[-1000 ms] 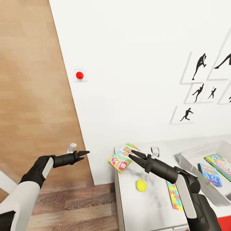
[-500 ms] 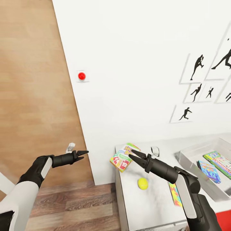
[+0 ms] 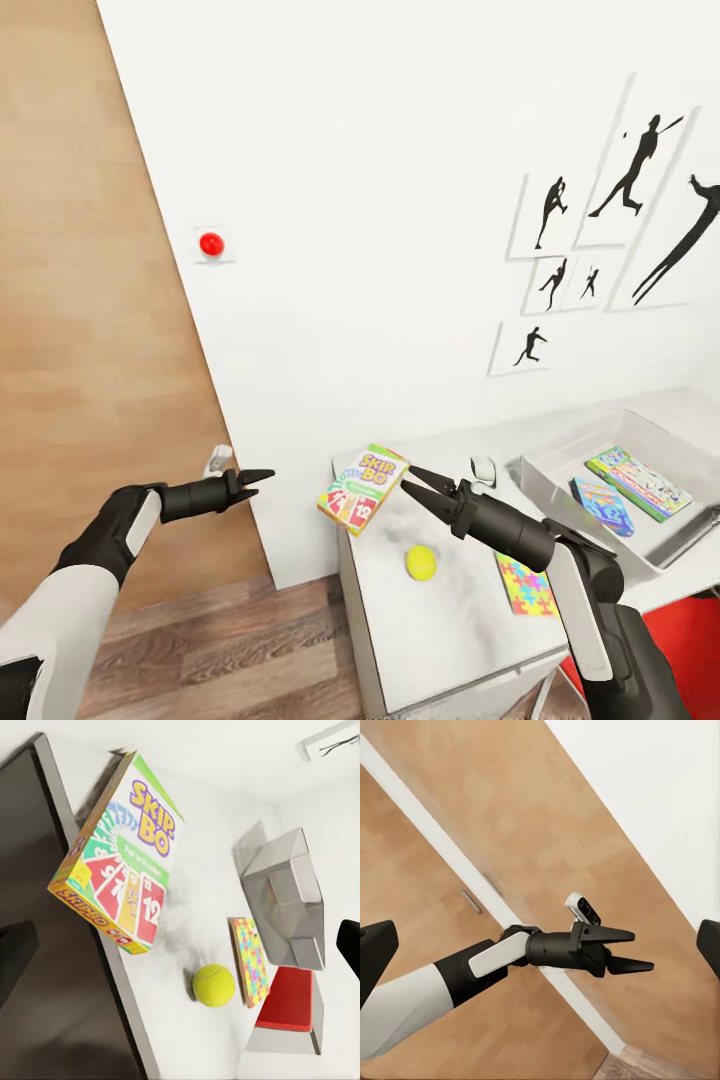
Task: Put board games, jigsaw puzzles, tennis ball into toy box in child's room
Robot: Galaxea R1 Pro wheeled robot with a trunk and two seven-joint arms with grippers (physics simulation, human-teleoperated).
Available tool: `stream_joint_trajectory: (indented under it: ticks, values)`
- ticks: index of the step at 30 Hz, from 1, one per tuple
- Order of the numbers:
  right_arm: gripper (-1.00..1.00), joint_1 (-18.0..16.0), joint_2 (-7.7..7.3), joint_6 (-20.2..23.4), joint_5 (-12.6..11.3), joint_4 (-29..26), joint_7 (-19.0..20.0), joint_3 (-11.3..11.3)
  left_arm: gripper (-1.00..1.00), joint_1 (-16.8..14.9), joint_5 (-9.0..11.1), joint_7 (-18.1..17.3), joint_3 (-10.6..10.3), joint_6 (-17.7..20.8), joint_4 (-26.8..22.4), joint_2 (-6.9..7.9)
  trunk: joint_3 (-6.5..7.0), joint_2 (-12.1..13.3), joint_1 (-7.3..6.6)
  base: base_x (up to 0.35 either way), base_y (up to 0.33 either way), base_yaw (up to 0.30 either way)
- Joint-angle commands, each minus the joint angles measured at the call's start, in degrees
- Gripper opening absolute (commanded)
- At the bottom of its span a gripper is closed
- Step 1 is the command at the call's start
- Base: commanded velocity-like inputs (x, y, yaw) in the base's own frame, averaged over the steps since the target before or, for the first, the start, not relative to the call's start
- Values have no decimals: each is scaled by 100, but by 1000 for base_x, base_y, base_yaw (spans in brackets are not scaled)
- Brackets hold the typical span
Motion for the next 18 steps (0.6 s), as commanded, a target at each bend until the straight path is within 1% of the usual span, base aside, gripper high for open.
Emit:
stream_joint_trajectory:
  ticks: [1, 5, 7, 12, 14, 16, 17, 18]
  values:
    - [100, -7, 6, 37, -13, 0, 11, -8, 100, -3, 9, -13, 6, 28, 1, 2, -7, -12, 3, -39, 131, -250]
    - [100, -7, 8, 37, -13, -1, 11, -6, 100, -3, 9, -22, 2, 28, -1, 5, 13, -12, 3, -19, 65, -250]
    - [100, -7, 2, 37, -13, -1, 11, -7, 100, -3, 13, -27, 0, 28, 0, 9, 18, -12, 3, -5, 18, -165]
    - [100, -7, -1, 37, -13, -1, 11, -7, 100, -3, 10, -45, -7, 23, -1, 38, 23, -12, 3, -2, 6, -52]
    - [100, -7, -1, 36, -13, -1, 11, -8, 100, -3, 9, -126, -61, 21, 0, 61, 23, -12, 3, -1, 2, -16]
    - [100, -7, -1, 35, -13, -1, 11, -8, 100, -3, 8, -289, -215, 20, 1, 77, 24, -12, 3, 0, 1, -8]
    - [100, -5, -1, 33, -13, -1, 10, -8, 100, -3, -4, -609, -622, 16, 1, 132, 24, -12, 3, 0, 0, -2]
    - [100, -5, -1, 34, -13, -1, 10, -8, 100, -3, -5, -638, -670, 17, 1, 143, 24, -12, 3, 0, 0, -1]
